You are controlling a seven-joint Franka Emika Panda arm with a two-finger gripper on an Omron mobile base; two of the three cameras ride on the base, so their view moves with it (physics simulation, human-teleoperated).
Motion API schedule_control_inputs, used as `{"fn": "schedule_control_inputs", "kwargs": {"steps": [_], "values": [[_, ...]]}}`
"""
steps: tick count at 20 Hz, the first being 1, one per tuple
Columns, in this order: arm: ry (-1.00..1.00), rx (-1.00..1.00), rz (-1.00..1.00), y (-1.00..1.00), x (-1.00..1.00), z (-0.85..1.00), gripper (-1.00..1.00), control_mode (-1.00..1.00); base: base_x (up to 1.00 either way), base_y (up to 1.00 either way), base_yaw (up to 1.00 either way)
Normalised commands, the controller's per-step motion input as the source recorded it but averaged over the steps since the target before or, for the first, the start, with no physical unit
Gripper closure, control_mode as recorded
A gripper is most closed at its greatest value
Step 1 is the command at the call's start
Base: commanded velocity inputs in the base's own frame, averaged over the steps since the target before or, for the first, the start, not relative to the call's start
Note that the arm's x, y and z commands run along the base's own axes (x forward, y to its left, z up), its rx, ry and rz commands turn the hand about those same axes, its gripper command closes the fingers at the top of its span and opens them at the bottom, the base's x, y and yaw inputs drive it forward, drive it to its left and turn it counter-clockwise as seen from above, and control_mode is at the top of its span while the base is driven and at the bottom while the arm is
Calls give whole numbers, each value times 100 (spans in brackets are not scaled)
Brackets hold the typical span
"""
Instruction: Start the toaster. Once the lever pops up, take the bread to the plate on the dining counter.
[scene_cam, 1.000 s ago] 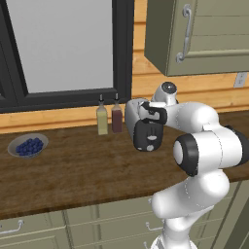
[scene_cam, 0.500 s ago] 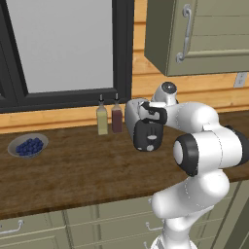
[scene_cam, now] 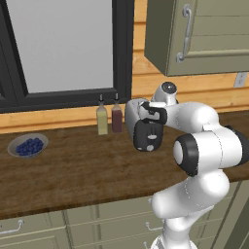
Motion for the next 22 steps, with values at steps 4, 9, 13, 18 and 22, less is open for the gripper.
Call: {"fn": "schedule_control_inputs", "kwargs": {"steps": [4,9,13,18,22], "values": [[0,0,0,0,0,0,-100,-100,0,0,0],[0,0,0,0,0,0,-100,-100,0,0,0],[0,0,0,0,0,0,-100,-100,0,0,0],[0,0,0,0,0,0,-100,-100,0,0,0],[0,0,0,0,0,0,-100,-100,0,0,0]]}}
